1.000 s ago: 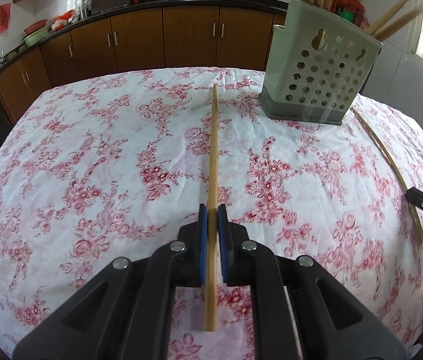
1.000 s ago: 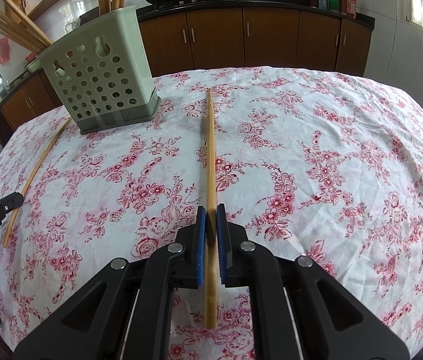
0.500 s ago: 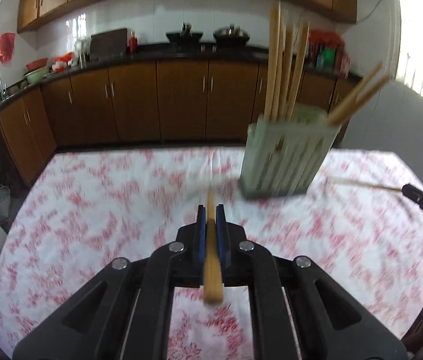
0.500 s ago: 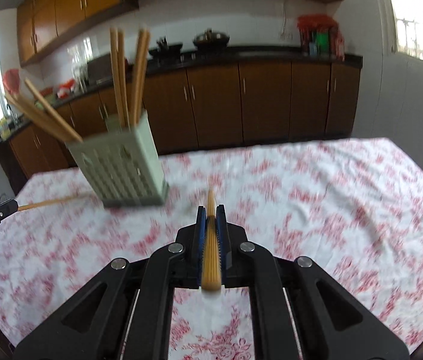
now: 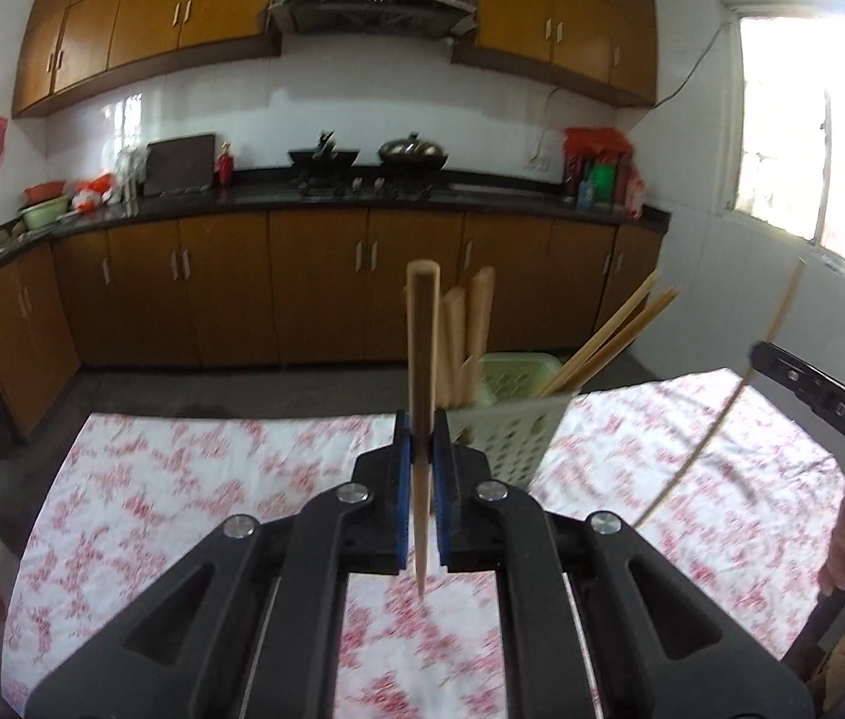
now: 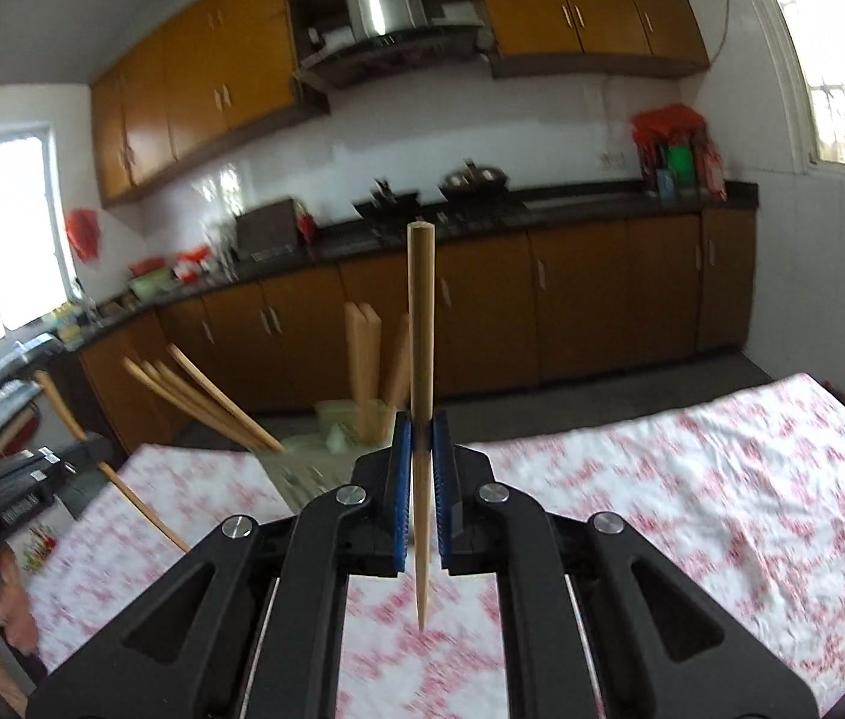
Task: Organize utensils
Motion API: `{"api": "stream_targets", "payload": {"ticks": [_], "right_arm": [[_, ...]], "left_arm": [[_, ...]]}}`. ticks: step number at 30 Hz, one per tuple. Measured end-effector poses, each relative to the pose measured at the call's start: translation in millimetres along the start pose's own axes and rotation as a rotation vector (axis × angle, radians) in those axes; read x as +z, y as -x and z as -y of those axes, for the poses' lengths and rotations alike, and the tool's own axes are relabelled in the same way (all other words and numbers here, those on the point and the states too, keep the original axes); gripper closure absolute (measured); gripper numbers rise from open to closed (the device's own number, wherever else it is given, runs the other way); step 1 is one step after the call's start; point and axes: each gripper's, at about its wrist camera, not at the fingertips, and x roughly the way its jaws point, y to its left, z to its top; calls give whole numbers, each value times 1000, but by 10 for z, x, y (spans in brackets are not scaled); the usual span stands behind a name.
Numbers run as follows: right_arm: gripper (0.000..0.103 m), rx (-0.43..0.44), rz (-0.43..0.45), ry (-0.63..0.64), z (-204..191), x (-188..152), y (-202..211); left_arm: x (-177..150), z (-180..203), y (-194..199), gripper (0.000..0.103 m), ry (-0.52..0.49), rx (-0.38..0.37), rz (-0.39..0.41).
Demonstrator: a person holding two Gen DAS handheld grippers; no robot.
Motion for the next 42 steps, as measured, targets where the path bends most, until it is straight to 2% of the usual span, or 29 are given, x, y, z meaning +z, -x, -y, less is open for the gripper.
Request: {"api": "stream_targets", "payload": {"ticks": [6,10,14,16,21,26,28,29,31,33,35,37,38,39,41,42], "right_arm": [[95,58,143,-3,-235,347,52],[95,72,252,-11,-344,560,-18],[95,61,299,-3,-359,599,-195],[95,52,291,3,-345,567,-340],[95,38,213,9,-298,391,-614],[94,47,153,-13,-235,315,-688],[87,49,149,-18,-220,326,-642],[83,44,154,-16,-213,336,-596],[68,36,169,-11,-215,356,-492],[60,30,187,-8,-194,366,-339],[46,27,198,-11,-183,370,-231],[26,19,204,-5,-168,334,-76],[20,12,202,3,-169,309,-11],[9,2,197,14,-175,248,91],[3,-16,189,30,-192,170,177],[2,-42,182,39,-209,81,258]], "left_arm": [[427,253,91,95,4,-33,144],[749,352,80,95,29,-21,250],[984,424,-24,95,44,10,342],[1005,445,-138,95,46,16,346],[869,383,-451,95,62,14,290],[737,301,-621,94,90,7,240],[713,263,-597,92,97,4,240],[710,224,-581,87,98,6,242],[714,205,-494,75,101,6,256],[704,174,-376,66,102,8,275],[668,143,-206,55,100,6,288],[607,118,-58,42,85,21,290],[548,109,46,31,67,31,294],[467,101,164,19,49,51,300],[327,86,326,6,28,82,302],[247,78,398,4,20,104,299]]}}
